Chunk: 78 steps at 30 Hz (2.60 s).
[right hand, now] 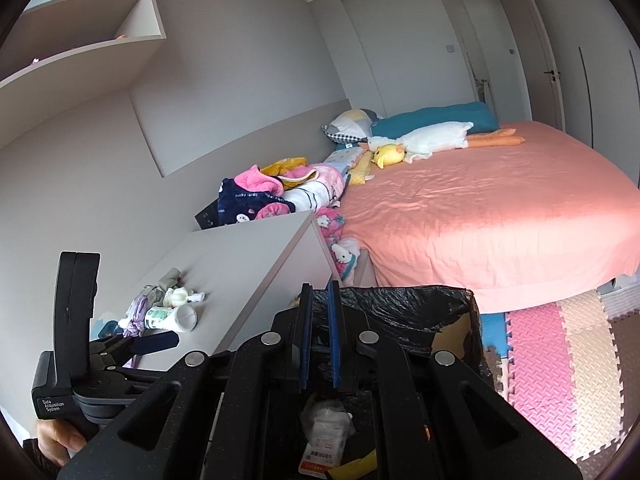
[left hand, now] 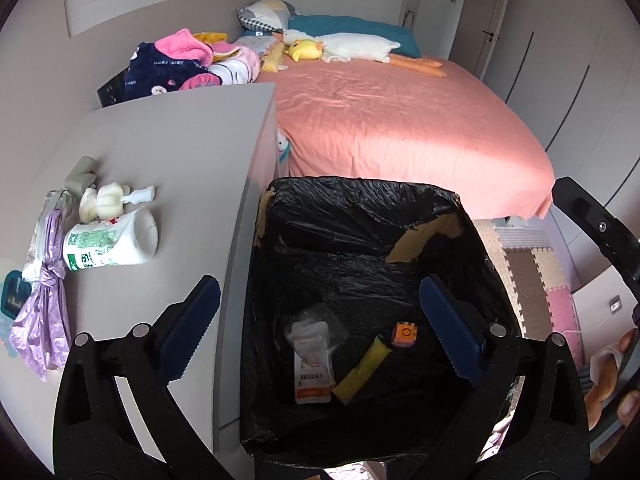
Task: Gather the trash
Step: 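Open both grippers over the trash bag to drop the jar and wrapper, then move the left gripper back to the desk and grasp the purple plastic bag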
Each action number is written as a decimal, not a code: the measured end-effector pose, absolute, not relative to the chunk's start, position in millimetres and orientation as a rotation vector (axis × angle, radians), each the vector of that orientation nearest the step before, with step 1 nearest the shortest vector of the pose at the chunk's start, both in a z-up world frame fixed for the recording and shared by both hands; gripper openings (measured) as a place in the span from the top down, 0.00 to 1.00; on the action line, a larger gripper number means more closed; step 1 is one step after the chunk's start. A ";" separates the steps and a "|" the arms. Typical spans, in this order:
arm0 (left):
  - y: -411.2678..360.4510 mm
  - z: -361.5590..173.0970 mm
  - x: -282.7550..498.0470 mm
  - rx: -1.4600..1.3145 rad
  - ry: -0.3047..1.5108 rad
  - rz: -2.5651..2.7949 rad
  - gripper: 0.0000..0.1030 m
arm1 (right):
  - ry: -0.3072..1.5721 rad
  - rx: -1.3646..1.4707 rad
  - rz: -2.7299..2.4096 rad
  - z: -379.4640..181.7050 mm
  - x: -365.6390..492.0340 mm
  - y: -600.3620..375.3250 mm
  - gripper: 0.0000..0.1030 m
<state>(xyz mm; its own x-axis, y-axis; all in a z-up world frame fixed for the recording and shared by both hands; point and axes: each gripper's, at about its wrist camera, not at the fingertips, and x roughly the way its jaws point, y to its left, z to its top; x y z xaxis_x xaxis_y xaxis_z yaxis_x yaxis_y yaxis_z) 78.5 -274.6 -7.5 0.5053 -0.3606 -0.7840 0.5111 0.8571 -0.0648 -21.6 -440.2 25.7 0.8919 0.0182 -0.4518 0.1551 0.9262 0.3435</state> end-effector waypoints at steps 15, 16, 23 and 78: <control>-248.5 -2.2 79.8 0.159 0.884 -0.489 0.06 | 0.505 0.362 -0.026 20.3 -9.2 -420.6 0.79; -246.0 -2.4 80.7 0.159 0.884 -0.485 0.06 | 0.503 0.358 -0.026 20.4 -8.2 -417.7 0.64; -223.7 -0.8 83.3 0.152 0.877 -0.451 0.06 | 0.521 0.322 0.012 20.1 2.7 -394.3 0.57; -77.5 -42.8 156.6 0.238 0.905 -0.116 0.31 | 0.750 0.030 0.244 -29.8 119.1 -247.1 0.18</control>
